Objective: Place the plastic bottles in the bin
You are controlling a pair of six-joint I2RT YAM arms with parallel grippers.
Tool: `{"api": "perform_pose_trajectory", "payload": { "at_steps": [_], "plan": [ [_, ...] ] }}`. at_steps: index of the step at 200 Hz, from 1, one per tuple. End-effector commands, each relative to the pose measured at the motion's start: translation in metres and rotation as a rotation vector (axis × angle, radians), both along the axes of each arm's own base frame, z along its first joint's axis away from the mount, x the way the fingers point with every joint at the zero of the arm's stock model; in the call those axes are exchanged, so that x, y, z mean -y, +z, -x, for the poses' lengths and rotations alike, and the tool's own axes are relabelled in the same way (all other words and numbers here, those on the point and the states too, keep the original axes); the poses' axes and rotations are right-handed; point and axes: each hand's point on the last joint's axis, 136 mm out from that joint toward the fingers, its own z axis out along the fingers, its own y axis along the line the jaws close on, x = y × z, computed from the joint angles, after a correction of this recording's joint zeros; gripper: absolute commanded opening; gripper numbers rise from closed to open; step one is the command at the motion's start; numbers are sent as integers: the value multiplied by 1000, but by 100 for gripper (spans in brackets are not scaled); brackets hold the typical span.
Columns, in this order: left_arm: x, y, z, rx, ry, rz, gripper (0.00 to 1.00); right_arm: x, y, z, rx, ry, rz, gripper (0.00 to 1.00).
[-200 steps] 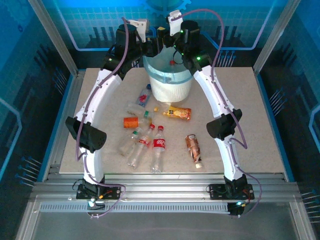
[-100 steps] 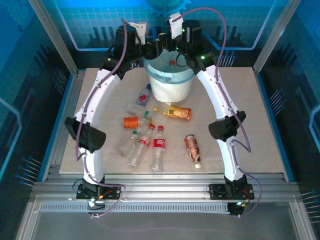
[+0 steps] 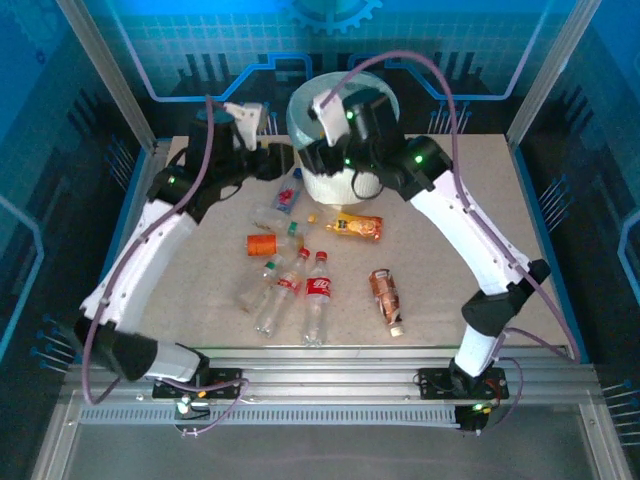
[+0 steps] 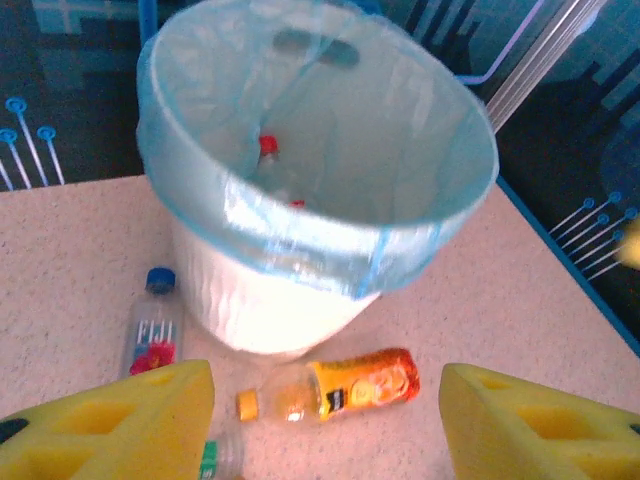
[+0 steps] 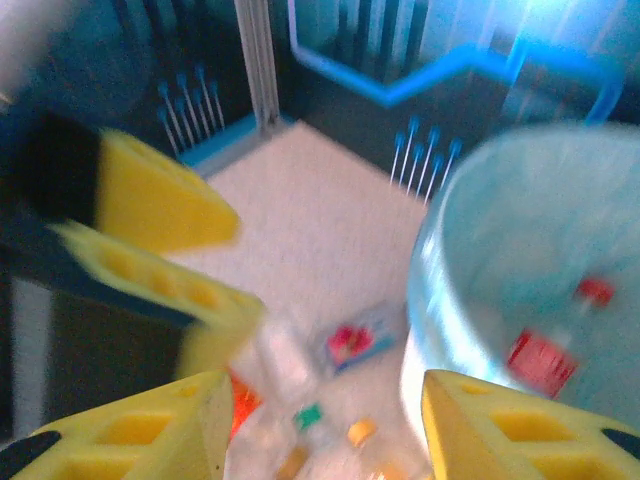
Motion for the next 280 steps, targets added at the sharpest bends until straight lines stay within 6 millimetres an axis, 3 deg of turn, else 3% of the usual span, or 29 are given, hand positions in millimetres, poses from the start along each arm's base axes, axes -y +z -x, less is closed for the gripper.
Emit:
{"api": "perform_pose_trajectory", "payload": {
  "at_steps": [1,55,94,158,251,280],
  "plan": [
    [-12,-25,25,-26,-16,-61,63,2,-62,23,-172,-31,37,53],
    [-20,-96,80,-156,-101,-113,65,16,-171,52,-411,-120,55,54],
    [-13,-123,97,-202,-157,-95,71,9,-231,53,-536,-158,55,57],
    [-5,-122,99,-207,-183,-106,72,0,-280,32,-610,-229,14,66],
    [6,-125,102,-217,-211,-135,72,10,-342,26,-704,-299,40,66],
    [6,-124,102,-218,-212,-141,73,7,-351,26,-739,-296,-7,64]
  ]
}}
